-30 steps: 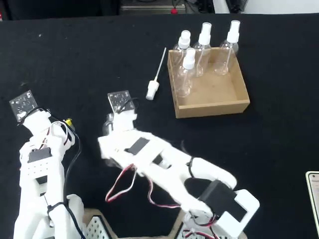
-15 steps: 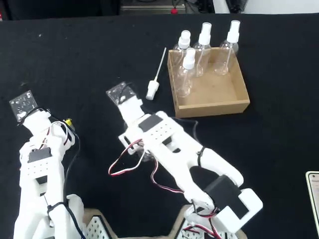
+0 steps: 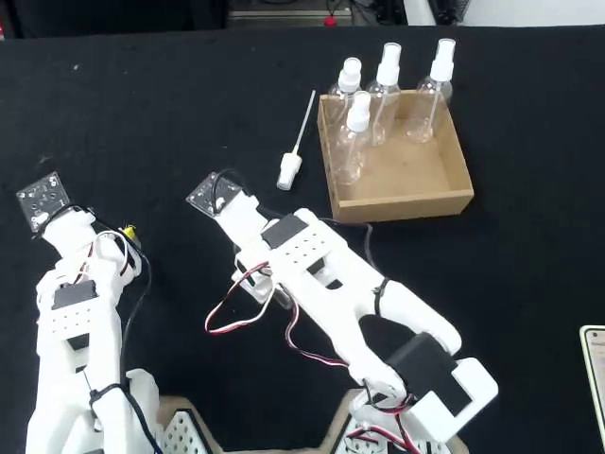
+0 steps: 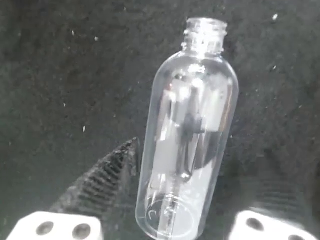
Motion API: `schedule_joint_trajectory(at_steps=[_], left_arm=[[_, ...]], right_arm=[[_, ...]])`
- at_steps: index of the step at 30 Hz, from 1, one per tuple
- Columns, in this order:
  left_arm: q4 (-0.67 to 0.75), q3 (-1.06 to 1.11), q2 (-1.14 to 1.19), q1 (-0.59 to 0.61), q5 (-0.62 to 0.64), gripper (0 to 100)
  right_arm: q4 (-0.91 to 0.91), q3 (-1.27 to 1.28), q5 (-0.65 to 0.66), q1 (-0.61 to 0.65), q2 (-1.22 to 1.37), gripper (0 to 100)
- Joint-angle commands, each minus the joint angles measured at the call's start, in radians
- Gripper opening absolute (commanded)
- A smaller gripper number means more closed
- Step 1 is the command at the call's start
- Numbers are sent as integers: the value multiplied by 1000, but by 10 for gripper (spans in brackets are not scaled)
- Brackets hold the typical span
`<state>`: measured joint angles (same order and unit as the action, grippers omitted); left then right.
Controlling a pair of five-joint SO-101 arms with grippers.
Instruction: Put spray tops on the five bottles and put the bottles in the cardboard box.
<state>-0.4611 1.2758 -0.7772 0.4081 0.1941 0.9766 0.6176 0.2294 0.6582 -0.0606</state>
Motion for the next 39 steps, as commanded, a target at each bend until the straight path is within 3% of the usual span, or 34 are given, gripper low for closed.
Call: schedule_joint_trajectory(at_steps=[1, 8, 23, 25, 28, 31, 35, 39], left_arm=[[20, -47, -14, 8, 11, 188], [25, -47, -14, 8, 11, 188], [25, -47, -14, 12, 11, 188], [25, -47, -14, 10, 11, 188], [25, -47, -14, 8, 11, 188], [25, -47, -14, 8, 11, 188], [25, -47, -14, 7, 11, 188], [25, -47, -14, 7, 11, 188]], right_arm=[[8, -58, 0, -12, -16, 451], [9, -94, -48, -11, -13, 348], [-91, -156, -48, -11, 162, 342], [-91, -156, -48, -11, 160, 296], [-89, -157, -48, -15, 150, 142], [5, -170, -48, -17, 94, 76], [218, -211, -46, -18, -18, 103], [311, -205, -5, -17, -153, 106]])
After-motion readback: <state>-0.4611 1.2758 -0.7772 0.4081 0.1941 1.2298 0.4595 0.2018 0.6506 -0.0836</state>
